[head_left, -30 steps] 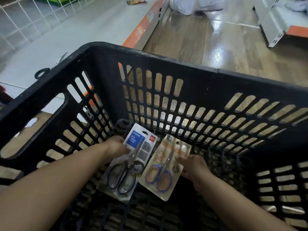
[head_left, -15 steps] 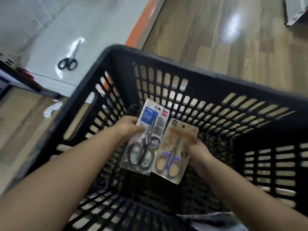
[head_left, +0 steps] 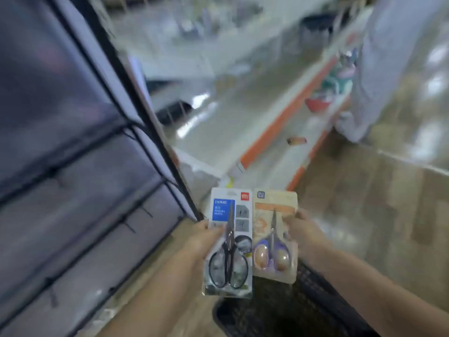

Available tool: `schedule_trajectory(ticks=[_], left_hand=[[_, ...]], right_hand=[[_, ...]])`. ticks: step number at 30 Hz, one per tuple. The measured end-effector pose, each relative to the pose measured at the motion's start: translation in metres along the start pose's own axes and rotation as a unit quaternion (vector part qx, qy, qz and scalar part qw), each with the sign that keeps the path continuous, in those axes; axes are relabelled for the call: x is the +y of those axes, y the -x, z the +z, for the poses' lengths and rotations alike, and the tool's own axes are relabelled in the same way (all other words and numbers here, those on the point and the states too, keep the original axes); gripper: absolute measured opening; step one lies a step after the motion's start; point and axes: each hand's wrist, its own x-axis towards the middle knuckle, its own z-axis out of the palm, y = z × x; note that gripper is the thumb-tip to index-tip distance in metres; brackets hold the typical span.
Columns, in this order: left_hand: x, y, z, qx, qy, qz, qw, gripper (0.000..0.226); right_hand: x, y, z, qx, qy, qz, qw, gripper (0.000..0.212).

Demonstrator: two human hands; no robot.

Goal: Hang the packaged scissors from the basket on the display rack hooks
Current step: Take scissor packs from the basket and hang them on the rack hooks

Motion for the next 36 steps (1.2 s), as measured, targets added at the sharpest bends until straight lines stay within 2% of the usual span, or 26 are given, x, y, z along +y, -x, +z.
schedule_trajectory(ticks=[4,6,10,12,15,20,22,24,27,31,36], left_hand=[[0.105,0.107,-0.063,0.042,0.083,0.082,0.992,0.008],[0.133,0.153,-0.095,0.118,0.092,0.13,0.98,0.01],[0.137,0.231,-0.146,0.227,0.138,0.151,0.952,0.009],[0.117,0.26,-0.168,0.278,0.138,0.137,0.941,0.004],[0.075,0.3,-0.188,0.348,0.165,0.11,0.916,0.009],[-0.014,0.34,-0.211,0.372,0.196,0.052,0.906,0.015],[-0.047,0.347,-0.224,0.395,0.229,0.042,0.889,0.006],[-0.069,0.36,-0.232,0.412,0.256,0.038,0.873,0.011],[-0.092,0.387,-0.24,0.431,0.284,0.035,0.856,0.016],[-0.122,0.415,-0.266,0.45,0.312,0.031,0.836,0.013],[-0.145,0.439,-0.301,0.47,0.331,0.04,0.817,0.015]], right_hand=[[-0.144,0.072,0.031,-0.066,0.059,-0.127,0.988,0.036],[-0.193,0.111,0.048,-0.106,0.082,-0.185,0.974,0.032],[-0.228,0.176,0.089,-0.167,0.095,-0.25,0.949,0.021],[-0.214,0.198,0.113,-0.186,0.11,-0.241,0.946,0.024],[-0.177,0.23,0.136,-0.243,0.145,-0.204,0.937,0.02],[-0.099,0.263,0.156,-0.297,0.188,-0.126,0.928,0.022],[-0.077,0.273,0.163,-0.309,0.211,-0.115,0.92,0.02],[-0.056,0.281,0.172,-0.303,0.25,-0.107,0.914,0.021],[-0.034,0.297,0.191,-0.316,0.293,-0.093,0.898,0.022],[-0.018,0.334,0.223,-0.329,0.309,-0.079,0.889,0.021],[-0.007,0.365,0.262,-0.351,0.319,-0.104,0.874,0.023]])
